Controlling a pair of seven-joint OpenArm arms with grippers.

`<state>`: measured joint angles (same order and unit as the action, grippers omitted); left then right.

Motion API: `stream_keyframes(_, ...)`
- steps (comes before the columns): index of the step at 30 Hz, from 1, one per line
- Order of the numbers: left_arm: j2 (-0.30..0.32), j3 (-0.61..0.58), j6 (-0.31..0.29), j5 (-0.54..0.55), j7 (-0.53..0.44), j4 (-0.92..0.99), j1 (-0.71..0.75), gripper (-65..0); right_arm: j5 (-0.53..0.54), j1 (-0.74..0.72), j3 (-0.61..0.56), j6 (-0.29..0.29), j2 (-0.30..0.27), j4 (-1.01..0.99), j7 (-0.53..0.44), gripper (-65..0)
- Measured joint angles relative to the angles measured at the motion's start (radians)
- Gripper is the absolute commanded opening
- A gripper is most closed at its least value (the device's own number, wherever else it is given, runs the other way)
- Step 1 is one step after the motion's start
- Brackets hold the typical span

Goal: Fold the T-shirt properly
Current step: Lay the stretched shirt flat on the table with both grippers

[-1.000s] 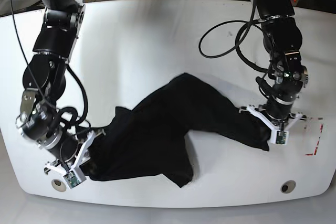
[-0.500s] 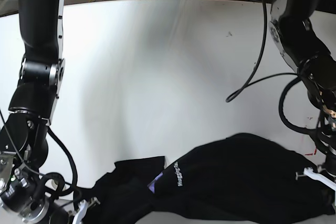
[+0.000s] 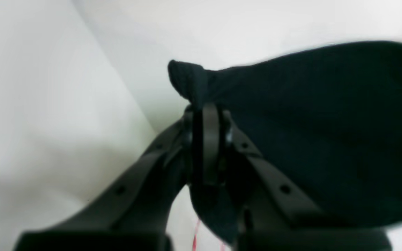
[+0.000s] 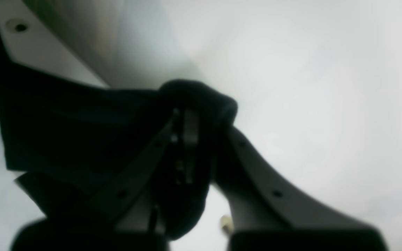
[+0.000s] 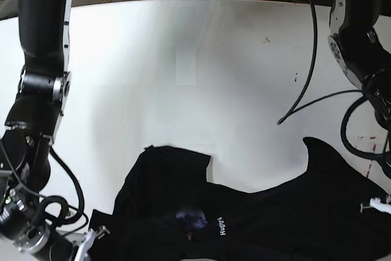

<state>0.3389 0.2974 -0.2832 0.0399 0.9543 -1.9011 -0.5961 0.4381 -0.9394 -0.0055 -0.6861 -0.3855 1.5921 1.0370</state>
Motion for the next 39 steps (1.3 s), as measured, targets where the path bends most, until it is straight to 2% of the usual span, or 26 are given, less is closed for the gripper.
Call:
stream_keyframes(3, -0.004, 0.002, -0.002, -0.003, 0.006, -0.034, 0.111, -65.0, -0.023, 0.149, 0.043, 0.005, -0.011, 0.047, 0.022, -65.0)
stream_keyframes(11, -0.011, 0.001, -0.005, 0.001, -0.003, -0.084, 0.405, -65.0, -0.008, 0.541, 0.158, -0.001, 0.014, 0.229, 0.014, -65.0)
stream_keyframes(13, -0.013, 0.003, -0.034, 0.0, -0.023, -0.084, 0.481, -65.0, -0.024, 0.638, 0.192, 0.006, 0.035, 0.273, 0.02, -65.0)
stream_keyframes(15, -0.019, 0.02, -0.09, 0.008, -0.072, -0.085, 0.558, -65.0, -0.019, 0.73, 0.217, 0.005, 0.055, 0.314, 0.017, -65.0)
stream_keyframes(19, -0.09, 0.123, -0.152, -0.015, -0.132, -0.081, 0.694, -65.0, -0.013, 0.876, 0.249, 0.002, 0.095, 0.352, 0.014, -65.0)
stream_keyframes(25, -0.101, 0.166, -0.155, -0.009, -0.157, -0.077, 0.802, -65.0, -0.012, 1.026, 0.331, -0.006, 0.156, 0.349, 0.032, -65.0)
stream_keyframes(30, -0.185, 0.246, -0.16, -0.014, -0.175, -0.077, 0.855, -65.0, 0.133, 1.057, 0.434, -0.011, 0.213, 0.312, 0.175, -65.0)
stream_keyframes(35, -0.198, 0.272, -0.159, -0.006, -0.228, -0.077, 0.916, -65.0, 0.304, 1.094, 0.545, -0.009, 0.224, 0.214, 0.263, -65.0)
stream_keyframes(39, -0.201, 0.272, -0.16, -0.007, -0.256, -0.076, 0.961, -65.0, 0.426, 1.143, 0.549, -0.006, 0.216, 0.127, 0.286, -65.0)
